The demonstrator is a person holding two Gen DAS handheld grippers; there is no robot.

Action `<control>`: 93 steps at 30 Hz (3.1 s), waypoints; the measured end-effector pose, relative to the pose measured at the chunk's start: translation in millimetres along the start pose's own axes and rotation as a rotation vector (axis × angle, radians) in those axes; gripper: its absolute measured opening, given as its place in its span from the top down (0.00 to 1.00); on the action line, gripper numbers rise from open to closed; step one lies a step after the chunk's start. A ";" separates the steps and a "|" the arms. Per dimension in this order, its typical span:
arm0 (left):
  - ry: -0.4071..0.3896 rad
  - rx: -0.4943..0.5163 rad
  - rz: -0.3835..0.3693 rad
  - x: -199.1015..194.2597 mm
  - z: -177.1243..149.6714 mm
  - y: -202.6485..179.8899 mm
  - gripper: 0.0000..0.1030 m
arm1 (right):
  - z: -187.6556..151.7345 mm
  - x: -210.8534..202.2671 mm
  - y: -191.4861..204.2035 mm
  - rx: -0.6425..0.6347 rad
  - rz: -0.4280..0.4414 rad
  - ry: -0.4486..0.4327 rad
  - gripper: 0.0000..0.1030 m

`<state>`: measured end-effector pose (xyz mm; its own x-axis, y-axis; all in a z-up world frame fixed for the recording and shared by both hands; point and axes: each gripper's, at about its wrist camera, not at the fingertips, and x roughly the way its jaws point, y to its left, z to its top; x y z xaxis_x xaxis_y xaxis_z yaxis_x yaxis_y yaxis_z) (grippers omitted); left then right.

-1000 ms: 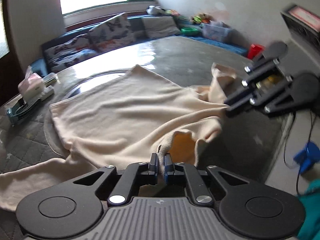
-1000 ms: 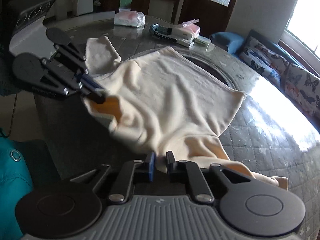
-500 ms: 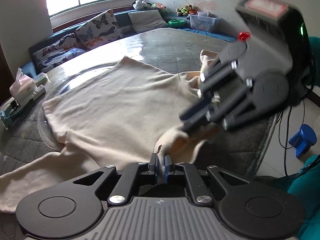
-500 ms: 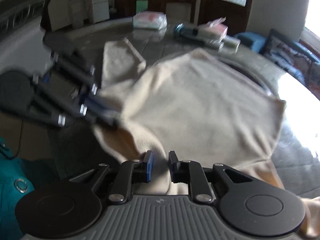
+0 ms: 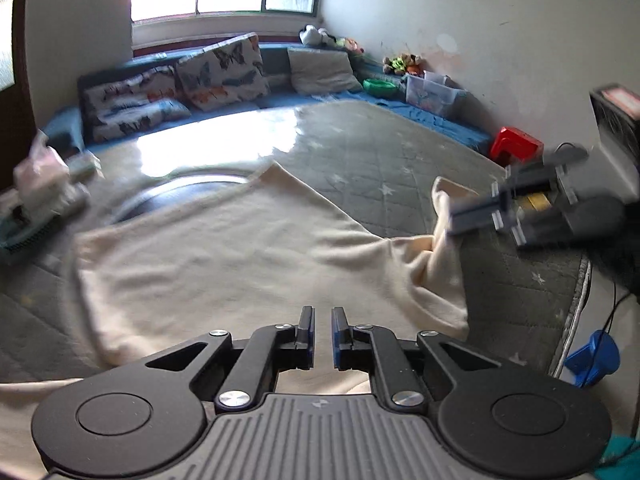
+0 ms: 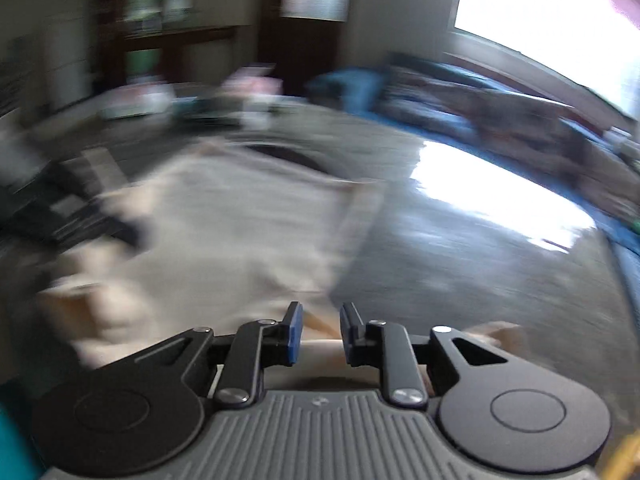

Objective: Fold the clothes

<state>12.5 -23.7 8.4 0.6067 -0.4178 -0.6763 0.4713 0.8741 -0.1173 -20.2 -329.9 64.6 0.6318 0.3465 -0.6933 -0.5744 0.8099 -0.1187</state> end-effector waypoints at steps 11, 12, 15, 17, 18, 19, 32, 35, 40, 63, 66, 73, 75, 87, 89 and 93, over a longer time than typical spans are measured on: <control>0.059 0.036 -0.122 40.1 -8.7 -44.6 0.90 | -39.1 45.9 -112.8 0.386 -0.257 0.122 0.61; 0.062 0.044 -0.131 40.2 -9.5 -46.8 0.90 | -42.3 48.1 -116.6 0.411 -0.254 0.122 0.59; 0.072 0.068 -0.138 43.0 -12.2 -52.8 0.90 | -49.4 49.4 -122.9 0.448 -0.236 0.109 0.62; 0.078 0.069 -0.142 45.2 -13.4 -54.8 0.90 | -51.1 49.8 -124.0 0.446 -0.217 0.104 0.82; 0.077 0.066 -0.144 45.7 -13.5 -55.2 0.90 | -48.3 48.5 -121.5 0.429 -0.219 0.104 0.91; 0.077 0.065 -0.146 46.1 -13.6 -55.7 0.90 | -45.6 45.5 -118.5 0.399 -0.235 0.093 0.93; 0.077 0.112 -0.172 45.2 -17.4 -62.9 0.90 | -39.7 9.5 -113.8 0.233 -0.497 0.064 0.96; 0.077 0.117 -0.184 44.5 -18.7 -63.7 0.90 | -53.8 22.9 -119.7 0.271 -0.504 0.127 0.90; 0.081 0.144 -0.187 45.4 -18.6 -66.6 0.90 | -49.0 19.2 -118.6 0.347 -0.352 0.071 0.85; -0.013 -0.029 -0.032 -1.1 -23.2 -21.7 0.85 | -9.5 32.6 -68.8 0.230 -0.195 -0.005 0.78; -0.039 -0.125 0.078 -16.7 -27.1 9.6 0.85 | 4.6 28.9 -40.5 0.163 -0.094 -0.034 0.77; -0.070 -0.359 0.424 -51.1 -49.3 92.1 0.85 | 28.7 35.6 39.5 -0.040 0.140 -0.044 0.77; -0.071 -0.428 0.520 -62.6 -59.5 113.7 0.85 | 30.6 37.9 56.9 -0.086 0.186 -0.039 0.76; -0.081 -0.677 0.799 -101.3 -102.3 187.0 0.51 | 40.4 42.3 141.7 -0.281 0.382 -0.035 0.76; -0.075 -0.678 0.804 -99.8 -103.3 191.2 0.51 | 42.6 43.6 149.1 -0.293 0.397 -0.036 0.76; -0.085 -0.668 0.800 -97.6 -103.7 197.8 0.63 | 45.3 47.0 162.0 -0.316 0.413 -0.039 0.76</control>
<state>-19.9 215.7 -24.2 0.6410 0.3496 -0.6833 -0.5218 0.8513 -0.0540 -59.9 -161.0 44.9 0.3342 0.6292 -0.7017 -0.9054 0.4211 -0.0537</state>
